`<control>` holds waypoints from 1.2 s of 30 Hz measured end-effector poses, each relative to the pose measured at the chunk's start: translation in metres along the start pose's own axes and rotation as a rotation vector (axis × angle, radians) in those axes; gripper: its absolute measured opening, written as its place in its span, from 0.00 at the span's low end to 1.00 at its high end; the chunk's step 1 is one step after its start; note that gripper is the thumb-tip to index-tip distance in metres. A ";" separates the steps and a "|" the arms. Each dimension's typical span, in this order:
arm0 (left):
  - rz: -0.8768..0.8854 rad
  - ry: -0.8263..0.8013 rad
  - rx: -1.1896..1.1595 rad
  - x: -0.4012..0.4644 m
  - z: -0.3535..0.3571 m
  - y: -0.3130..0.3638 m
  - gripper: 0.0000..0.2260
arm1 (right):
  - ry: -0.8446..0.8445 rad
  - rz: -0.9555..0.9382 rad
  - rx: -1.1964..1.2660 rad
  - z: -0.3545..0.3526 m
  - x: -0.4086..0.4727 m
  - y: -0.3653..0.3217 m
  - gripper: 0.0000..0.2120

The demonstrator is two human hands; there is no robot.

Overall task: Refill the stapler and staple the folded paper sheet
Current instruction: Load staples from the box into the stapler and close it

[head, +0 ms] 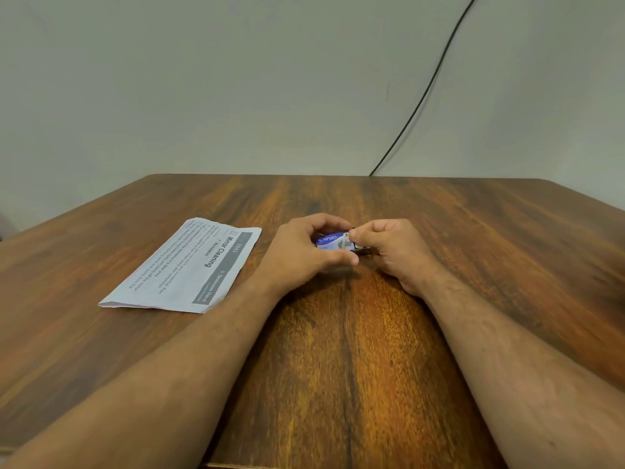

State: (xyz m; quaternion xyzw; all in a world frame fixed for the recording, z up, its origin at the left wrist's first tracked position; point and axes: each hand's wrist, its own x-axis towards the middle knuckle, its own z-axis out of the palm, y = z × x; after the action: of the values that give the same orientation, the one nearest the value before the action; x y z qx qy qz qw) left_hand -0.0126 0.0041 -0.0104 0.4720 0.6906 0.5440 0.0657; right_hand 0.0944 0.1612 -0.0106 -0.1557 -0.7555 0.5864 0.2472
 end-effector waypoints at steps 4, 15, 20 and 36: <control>0.017 0.044 0.103 0.001 0.001 0.000 0.17 | 0.024 0.027 0.031 0.002 0.001 -0.001 0.05; -0.034 -0.003 0.164 -0.001 0.000 0.007 0.17 | 0.113 0.018 -0.049 0.003 0.003 -0.003 0.13; -0.051 0.045 0.192 0.001 0.000 0.004 0.14 | 0.120 0.021 0.173 -0.005 0.002 -0.004 0.14; -0.107 0.006 0.197 0.000 -0.001 0.008 0.11 | 0.242 -0.174 -0.130 0.005 -0.013 -0.011 0.11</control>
State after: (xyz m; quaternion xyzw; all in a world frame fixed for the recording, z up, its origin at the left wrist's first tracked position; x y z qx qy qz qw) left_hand -0.0085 0.0035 -0.0033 0.4370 0.7652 0.4706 0.0460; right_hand 0.1028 0.1475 -0.0038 -0.1746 -0.7673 0.4896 0.3757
